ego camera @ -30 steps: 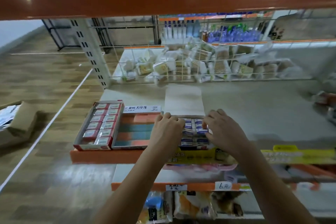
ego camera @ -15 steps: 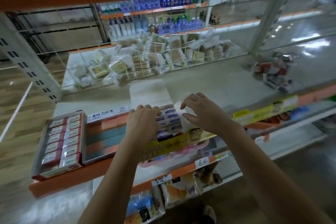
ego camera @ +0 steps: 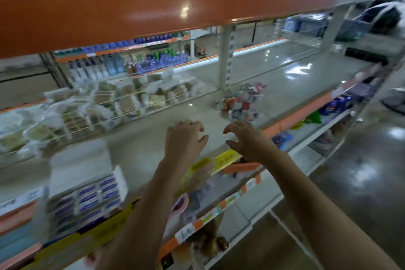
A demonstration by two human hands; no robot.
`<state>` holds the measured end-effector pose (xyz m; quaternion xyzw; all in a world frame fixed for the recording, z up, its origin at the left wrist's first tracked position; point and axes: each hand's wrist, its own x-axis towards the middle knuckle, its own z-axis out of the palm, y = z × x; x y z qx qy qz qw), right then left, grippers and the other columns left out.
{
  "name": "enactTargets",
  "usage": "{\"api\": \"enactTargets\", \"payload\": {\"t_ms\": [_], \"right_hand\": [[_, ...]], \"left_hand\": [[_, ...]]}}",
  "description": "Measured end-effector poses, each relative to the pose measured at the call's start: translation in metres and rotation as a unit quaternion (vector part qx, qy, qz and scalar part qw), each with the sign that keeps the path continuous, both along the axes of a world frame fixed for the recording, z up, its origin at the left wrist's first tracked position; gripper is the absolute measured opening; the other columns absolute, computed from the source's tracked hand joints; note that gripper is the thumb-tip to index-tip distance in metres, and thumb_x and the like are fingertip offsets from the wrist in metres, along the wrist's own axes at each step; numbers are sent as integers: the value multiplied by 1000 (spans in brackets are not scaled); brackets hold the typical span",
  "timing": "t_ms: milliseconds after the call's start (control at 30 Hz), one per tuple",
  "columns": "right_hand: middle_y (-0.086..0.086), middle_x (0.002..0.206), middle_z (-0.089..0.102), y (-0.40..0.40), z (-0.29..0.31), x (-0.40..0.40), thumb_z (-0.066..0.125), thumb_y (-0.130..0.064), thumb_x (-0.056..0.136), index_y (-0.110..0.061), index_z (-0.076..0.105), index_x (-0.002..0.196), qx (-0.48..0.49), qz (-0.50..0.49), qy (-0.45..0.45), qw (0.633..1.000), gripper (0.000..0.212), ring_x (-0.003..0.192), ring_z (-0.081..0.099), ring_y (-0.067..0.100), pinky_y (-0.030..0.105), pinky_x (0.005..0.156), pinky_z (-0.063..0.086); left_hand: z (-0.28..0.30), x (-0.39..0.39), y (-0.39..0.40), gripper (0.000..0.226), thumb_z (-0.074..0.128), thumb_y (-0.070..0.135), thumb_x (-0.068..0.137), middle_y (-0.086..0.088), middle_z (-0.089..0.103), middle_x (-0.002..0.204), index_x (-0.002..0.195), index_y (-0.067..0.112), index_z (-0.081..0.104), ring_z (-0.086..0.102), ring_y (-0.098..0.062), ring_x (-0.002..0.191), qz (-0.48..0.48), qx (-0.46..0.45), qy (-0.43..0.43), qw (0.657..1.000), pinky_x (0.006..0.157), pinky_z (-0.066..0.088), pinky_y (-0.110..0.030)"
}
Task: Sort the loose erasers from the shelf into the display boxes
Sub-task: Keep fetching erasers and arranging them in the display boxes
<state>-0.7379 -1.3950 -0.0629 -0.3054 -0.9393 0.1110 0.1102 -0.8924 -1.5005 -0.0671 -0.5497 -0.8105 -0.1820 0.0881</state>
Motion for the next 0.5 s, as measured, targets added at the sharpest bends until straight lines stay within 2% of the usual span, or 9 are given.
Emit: {"api": "enactTargets", "payload": {"t_ms": [233, 400, 500], "right_hand": [[12, 125, 54, 82, -4, 65, 57, -23, 88, -11, 54, 123, 10, -46, -2, 999, 37, 116, 47, 29, 33, 94, 35], [8, 129, 50, 124, -16, 59, 54, -24, 90, -17, 50, 126, -23, -48, -32, 998, 37, 119, 44, 25, 35, 94, 39], [7, 131, 47, 149, -22, 42, 53, -19, 91, -18, 47, 129, -28, -27, -50, 998, 39, 122, 42, 25, 35, 98, 37]], "left_hand": [[-8, 53, 95, 31, 53, 44, 88, -4, 61, 112, 110, 24, 61, 52, -26, 108, -29, -6, -2, 1000, 86, 40, -36], [-20, 61, 141, 27, 53, 44, 87, -3, 61, 106, 102, 22, 58, 54, -25, 103, -25, -22, 2, 999, 76, 39, -34], [-23, 51, 169, 31, 55, 41, 85, -5, 62, 107, 108, 20, 58, 54, -26, 103, -9, -29, -13, 999, 77, 40, -34]]}}
